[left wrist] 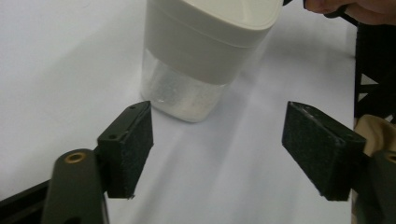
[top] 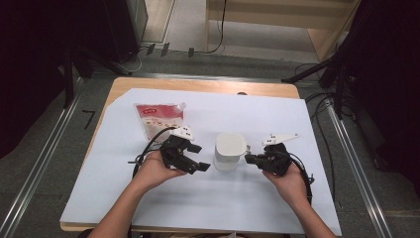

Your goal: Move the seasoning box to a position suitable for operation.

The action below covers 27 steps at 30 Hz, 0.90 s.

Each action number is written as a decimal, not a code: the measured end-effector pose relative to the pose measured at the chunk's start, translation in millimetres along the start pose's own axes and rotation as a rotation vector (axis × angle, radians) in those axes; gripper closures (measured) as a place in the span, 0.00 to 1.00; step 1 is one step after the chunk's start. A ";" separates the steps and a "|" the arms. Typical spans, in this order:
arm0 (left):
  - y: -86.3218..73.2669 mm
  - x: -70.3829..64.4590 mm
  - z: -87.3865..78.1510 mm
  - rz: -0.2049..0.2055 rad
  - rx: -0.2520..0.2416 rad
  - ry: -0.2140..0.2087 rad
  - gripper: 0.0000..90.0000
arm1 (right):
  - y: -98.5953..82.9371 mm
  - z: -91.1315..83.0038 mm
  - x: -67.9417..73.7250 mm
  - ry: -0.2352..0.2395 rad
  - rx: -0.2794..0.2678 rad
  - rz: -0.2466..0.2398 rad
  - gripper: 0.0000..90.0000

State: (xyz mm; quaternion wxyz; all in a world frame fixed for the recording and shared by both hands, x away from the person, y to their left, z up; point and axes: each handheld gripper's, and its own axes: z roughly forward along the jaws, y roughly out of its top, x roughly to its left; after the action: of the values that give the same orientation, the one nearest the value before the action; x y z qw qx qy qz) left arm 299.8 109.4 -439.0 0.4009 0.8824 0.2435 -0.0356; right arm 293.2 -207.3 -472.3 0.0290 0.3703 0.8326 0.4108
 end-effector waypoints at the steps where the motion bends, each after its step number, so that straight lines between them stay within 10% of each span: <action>1: 0.7 -0.7 0.1 -0.004 -0.002 -0.005 0.24 | 0.9 -2.0 1.3 0.002 -0.002 0.001 1.00; 22: 42.2 11.0 8.2 0.066 0.075 0.021 0.19 | 31.1 -28.8 -18.5 -0.030 -0.036 -0.018 1.00; 27: 49.6 18.0 13.3 0.080 0.072 -0.038 0.20 | 33.6 -26.2 -23.1 -0.017 -0.042 -0.004 1.00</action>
State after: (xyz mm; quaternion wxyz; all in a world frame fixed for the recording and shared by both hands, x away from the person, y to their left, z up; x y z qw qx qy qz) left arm 340.1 79.2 -418.5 0.3745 0.9045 0.1990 -0.0451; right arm 320.6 -226.4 -437.2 0.0448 0.3713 0.8244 0.4248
